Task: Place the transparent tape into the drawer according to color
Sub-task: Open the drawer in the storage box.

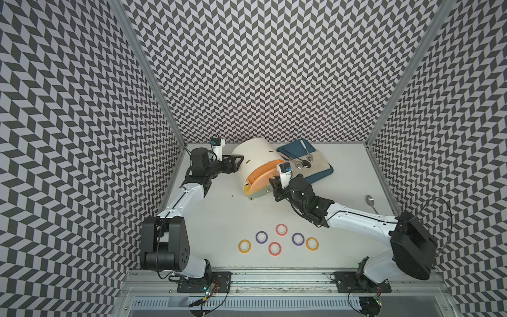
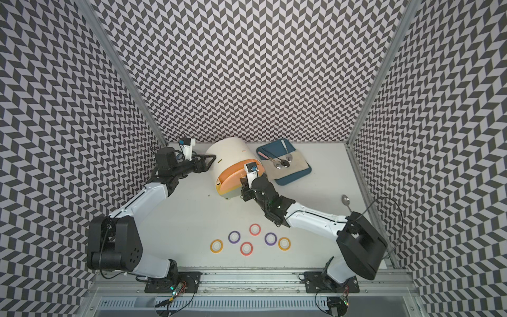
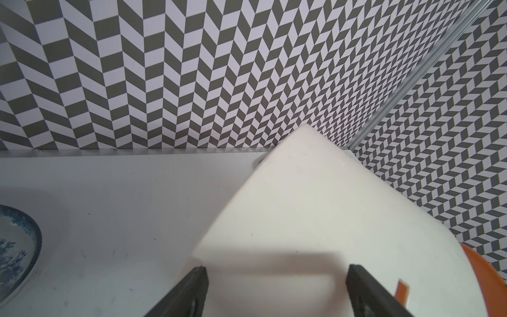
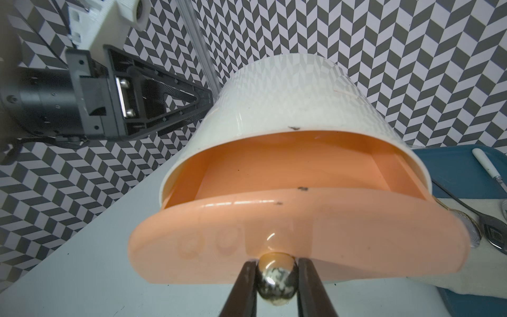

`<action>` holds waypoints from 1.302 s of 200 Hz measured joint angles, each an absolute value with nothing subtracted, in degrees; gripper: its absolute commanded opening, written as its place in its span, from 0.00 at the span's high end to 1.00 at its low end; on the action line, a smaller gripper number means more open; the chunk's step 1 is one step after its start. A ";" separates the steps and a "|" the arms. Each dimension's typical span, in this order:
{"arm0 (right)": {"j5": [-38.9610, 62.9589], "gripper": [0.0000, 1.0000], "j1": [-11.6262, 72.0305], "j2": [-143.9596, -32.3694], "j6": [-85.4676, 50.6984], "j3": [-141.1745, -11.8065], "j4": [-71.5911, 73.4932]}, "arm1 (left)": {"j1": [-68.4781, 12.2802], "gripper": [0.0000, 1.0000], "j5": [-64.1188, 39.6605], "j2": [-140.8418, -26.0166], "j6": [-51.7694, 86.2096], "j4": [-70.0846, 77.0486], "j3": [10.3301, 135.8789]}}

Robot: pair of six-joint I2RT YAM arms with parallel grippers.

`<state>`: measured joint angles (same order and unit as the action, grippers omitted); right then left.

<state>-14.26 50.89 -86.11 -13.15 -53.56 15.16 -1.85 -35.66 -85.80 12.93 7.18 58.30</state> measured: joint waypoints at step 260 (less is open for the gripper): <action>-16.75 0.00 54.57 -67.81 -16.34 -47.05 3.77 | -1.87 0.02 -34.96 -83.07 12.49 6.04 56.21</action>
